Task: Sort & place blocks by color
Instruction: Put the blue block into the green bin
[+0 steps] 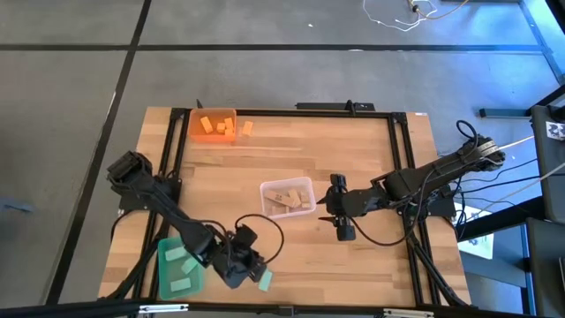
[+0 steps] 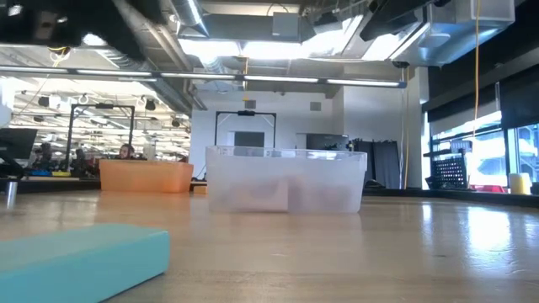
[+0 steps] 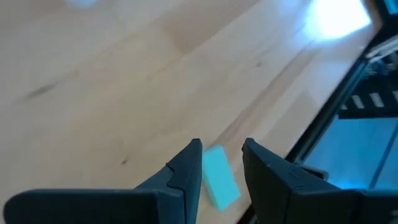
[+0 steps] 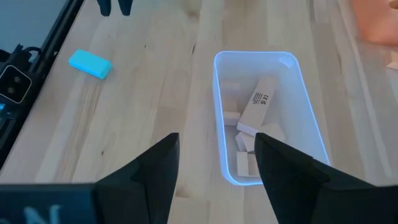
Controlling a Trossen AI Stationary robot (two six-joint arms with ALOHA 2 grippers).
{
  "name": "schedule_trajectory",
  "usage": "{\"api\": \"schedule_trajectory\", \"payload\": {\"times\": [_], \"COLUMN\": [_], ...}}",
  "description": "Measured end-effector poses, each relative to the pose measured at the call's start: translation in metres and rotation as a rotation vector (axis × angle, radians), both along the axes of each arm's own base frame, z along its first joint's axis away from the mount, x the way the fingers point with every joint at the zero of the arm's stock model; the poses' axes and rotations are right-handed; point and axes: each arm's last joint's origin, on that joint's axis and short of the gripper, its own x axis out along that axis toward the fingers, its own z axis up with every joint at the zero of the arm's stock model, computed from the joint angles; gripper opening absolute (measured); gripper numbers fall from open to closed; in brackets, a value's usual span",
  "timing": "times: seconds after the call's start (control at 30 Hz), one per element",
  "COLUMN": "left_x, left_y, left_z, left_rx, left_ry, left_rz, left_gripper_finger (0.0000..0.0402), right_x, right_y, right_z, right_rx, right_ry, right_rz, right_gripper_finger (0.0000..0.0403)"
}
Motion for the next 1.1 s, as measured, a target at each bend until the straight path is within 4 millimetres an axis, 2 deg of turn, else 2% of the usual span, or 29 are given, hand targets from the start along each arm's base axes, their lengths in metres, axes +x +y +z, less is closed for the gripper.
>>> {"api": "schedule_trajectory", "payload": {"times": [0.2, 0.4, 0.5, 0.67, 0.9, 1.1], "left_x": [-0.005, -0.006, -0.006, -0.003, 0.001, 0.01], "left_y": [-0.013, -0.016, -0.016, -0.014, -0.012, -0.022], "left_z": [-0.01, -0.011, -0.011, -0.011, -0.01, -0.033], "left_rx": [-0.038, -0.108, -0.176, -0.39, -0.413, -0.44], "left_ry": [0.023, 0.077, 0.08, 0.13, 0.131, 0.166], "left_rz": [0.005, -0.028, 0.041, 0.212, 0.214, 0.194], "left_gripper_finger": [0.0106, 0.0106, 0.0106, 0.011, 0.0134, 0.0168], "right_x": [0.0, 0.0, 0.0, 0.0, 0.0, 0.001], "right_y": [0.0, 0.0, 0.0, 0.0, 0.0, 0.0], "right_z": [0.0, 0.0, 0.0, 0.0, 0.0, 0.001], "right_rx": [0.002, 0.002, 0.002, 0.002, 0.002, 0.003], "right_ry": [-0.002, -0.004, -0.004, -0.004, -0.004, -0.008], "right_rz": [0.001, 0.001, 0.001, 0.0, 0.0, 0.0], "right_gripper_finger": [0.0209, 0.0209, 0.0209, 0.0209, 0.0209, 0.0209]}}
